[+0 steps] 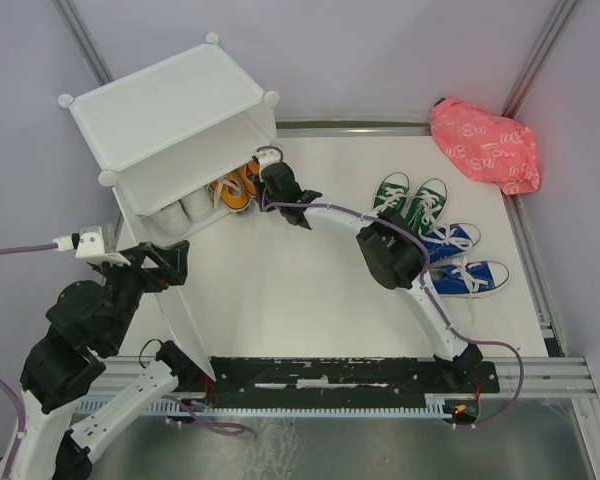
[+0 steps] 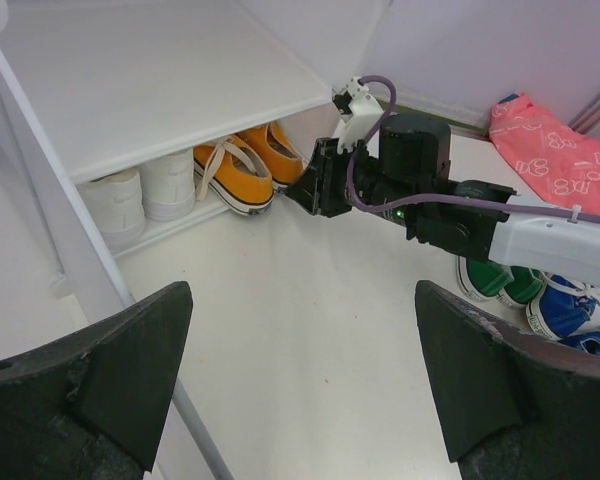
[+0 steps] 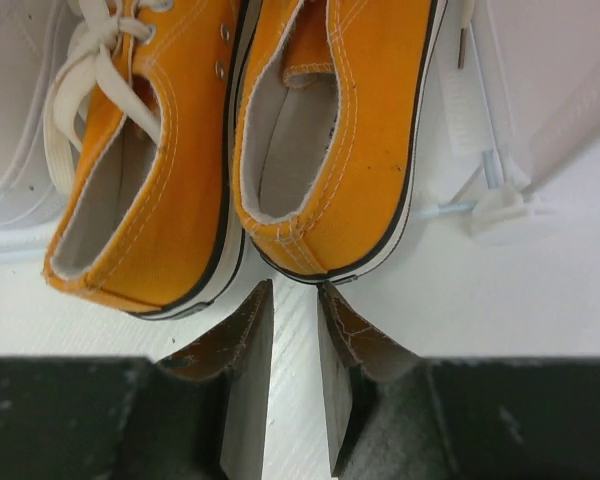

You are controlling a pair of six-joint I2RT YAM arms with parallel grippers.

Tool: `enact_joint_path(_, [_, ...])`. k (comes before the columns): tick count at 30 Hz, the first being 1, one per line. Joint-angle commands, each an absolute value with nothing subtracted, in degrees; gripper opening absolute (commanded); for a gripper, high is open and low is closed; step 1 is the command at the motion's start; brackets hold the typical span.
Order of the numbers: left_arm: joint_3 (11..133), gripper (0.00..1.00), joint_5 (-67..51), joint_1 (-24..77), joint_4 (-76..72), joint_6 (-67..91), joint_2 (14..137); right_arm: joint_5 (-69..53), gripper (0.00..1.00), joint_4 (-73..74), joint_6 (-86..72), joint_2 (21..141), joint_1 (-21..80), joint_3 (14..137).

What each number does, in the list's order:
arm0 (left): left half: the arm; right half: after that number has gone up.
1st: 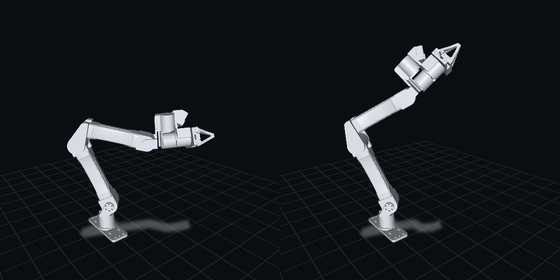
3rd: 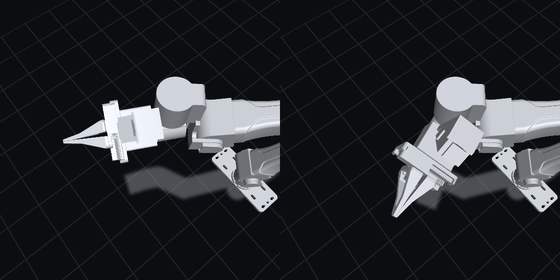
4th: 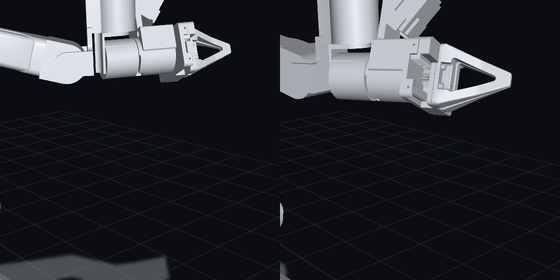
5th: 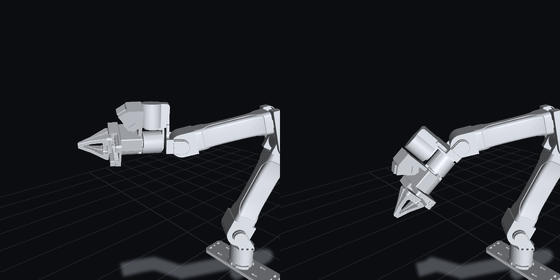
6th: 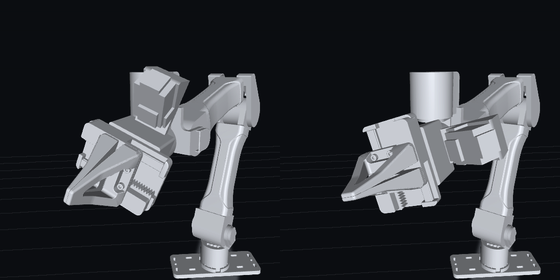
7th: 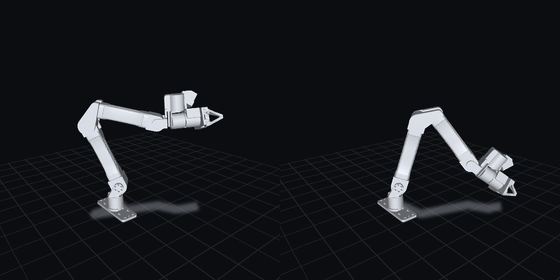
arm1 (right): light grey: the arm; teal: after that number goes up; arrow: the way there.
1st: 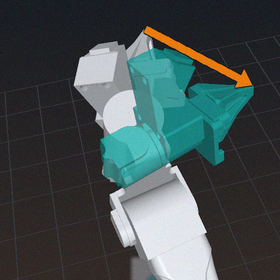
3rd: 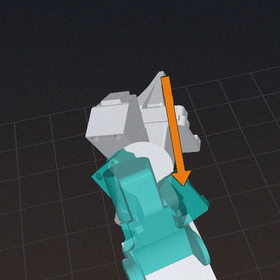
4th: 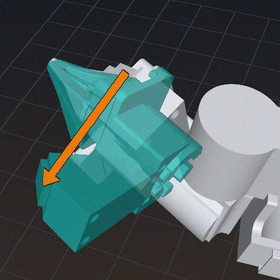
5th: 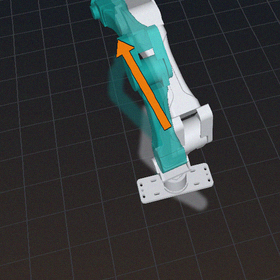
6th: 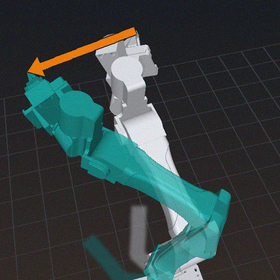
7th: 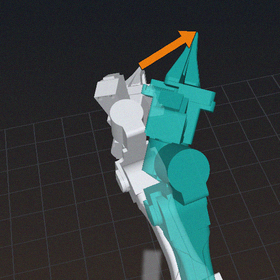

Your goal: Place and organize the shoes in the shoe cabinet

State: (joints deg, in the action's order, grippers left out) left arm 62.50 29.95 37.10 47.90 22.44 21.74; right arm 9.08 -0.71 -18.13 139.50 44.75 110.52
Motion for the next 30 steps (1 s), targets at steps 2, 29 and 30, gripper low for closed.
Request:
enact_joint_path(2, [61.66, 0.99, 31.29, 37.02, 56.51, 22.16, 23.1, 11.72, 0.32, -8.05, -15.09, 140.82, 43.62, 117.4])
enact_joint_path(29, [60.51, 0.99, 29.51, 37.0, 54.98, 22.74, 21.49, 2.34, 0.38, -11.65, -17.73, 130.46, 46.62, 98.96])
enact_joint_path(30, [60.52, 0.99, 29.45, 36.96, 54.92, 22.76, 21.45, 1.85, 0.38, -11.75, -18.16, 131.21, 47.05, 100.0])
